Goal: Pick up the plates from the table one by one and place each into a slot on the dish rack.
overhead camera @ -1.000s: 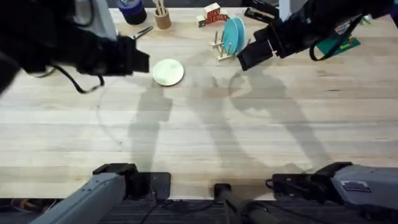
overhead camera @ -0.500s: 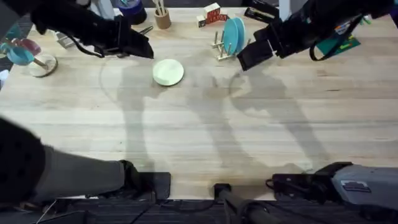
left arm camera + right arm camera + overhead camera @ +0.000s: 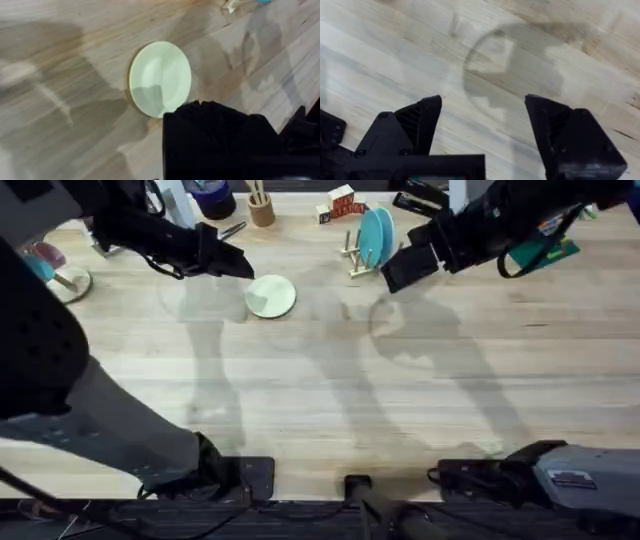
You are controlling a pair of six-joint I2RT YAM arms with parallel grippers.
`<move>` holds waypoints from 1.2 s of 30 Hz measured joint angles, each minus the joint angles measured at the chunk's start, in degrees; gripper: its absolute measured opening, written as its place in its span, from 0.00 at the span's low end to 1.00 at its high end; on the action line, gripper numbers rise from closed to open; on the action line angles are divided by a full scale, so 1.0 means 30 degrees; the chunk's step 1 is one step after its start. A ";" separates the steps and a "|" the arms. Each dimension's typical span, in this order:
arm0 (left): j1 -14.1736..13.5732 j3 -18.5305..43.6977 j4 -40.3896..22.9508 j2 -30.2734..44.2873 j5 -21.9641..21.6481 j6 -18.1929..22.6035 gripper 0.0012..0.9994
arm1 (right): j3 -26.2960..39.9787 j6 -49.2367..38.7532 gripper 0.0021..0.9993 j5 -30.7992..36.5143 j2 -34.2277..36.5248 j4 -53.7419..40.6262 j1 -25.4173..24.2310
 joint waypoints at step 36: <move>0.0663 0.0029 0.1870 0.5627 0.2573 0.0490 0.04 | 0.0000 0.0371 1.00 0.0000 0.0000 -0.0170 0.0000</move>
